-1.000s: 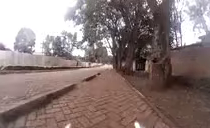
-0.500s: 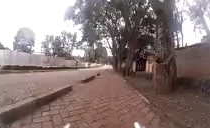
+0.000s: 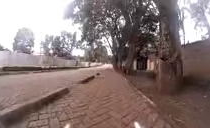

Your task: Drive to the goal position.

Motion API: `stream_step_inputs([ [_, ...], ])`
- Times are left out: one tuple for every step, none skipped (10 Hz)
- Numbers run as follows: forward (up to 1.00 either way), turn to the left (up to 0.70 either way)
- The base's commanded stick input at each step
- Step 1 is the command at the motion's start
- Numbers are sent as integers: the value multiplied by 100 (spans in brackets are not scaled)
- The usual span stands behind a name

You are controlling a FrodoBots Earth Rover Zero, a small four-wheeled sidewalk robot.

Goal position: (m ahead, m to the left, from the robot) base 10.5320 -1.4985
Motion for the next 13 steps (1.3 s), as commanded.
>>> stream_step_inputs([
  [50, 9],
  [50, 4],
  [50, 0],
  [50, 2],
  [50, 4],
  [50, 3],
  [50, 1],
  [50, 0],
  [50, 0],
  [50, 0],
  [50, 3],
  [50, 6],
  [50, 1],
])
